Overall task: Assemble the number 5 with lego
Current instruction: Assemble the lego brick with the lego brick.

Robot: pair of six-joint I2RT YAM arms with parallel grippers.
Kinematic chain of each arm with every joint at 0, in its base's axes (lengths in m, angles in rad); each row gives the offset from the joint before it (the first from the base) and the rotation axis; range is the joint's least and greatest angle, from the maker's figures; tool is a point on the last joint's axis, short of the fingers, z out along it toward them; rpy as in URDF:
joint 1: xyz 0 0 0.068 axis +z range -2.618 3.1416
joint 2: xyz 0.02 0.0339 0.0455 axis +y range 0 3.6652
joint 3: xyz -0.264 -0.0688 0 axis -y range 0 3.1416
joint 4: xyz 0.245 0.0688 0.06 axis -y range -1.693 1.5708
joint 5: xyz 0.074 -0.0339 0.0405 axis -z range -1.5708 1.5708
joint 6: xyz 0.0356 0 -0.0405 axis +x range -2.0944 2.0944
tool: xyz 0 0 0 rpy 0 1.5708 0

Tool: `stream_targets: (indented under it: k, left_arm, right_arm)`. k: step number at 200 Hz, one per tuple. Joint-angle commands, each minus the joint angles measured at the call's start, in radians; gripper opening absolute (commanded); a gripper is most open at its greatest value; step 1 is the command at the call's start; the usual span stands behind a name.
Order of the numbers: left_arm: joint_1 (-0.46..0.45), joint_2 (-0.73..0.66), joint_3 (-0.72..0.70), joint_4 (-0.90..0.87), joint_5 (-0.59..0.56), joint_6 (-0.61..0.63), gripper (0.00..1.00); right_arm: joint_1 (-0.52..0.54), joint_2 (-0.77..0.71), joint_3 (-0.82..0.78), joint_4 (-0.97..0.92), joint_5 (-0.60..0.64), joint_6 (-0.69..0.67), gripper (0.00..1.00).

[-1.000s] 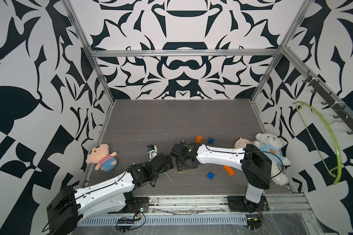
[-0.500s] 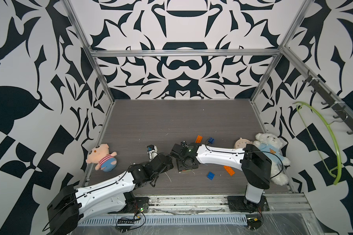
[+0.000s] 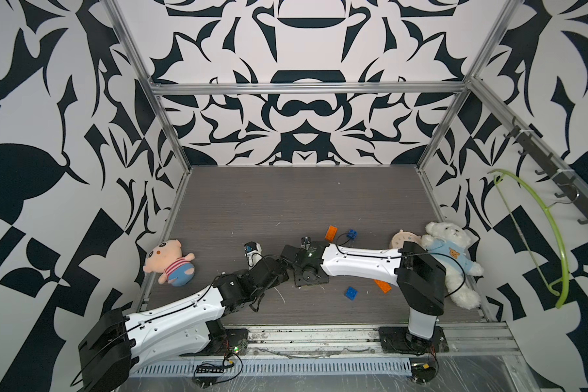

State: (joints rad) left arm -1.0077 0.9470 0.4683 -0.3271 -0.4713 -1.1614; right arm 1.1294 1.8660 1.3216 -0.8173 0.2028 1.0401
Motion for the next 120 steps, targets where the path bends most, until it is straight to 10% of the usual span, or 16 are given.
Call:
stream_targets:
  k: [1,120]
  left_arm:
    - [0.005,-0.020,-0.014,-0.022,-0.015,-0.008,0.99]
    - [0.006,-0.021,-0.012,-0.028,-0.015,-0.016,0.99]
  right_arm:
    - [0.004,0.051,-0.004,-0.062,0.005,0.006,0.51]
    - [-0.006,0.065,-0.070,0.003,-0.077,-0.004,0.48]
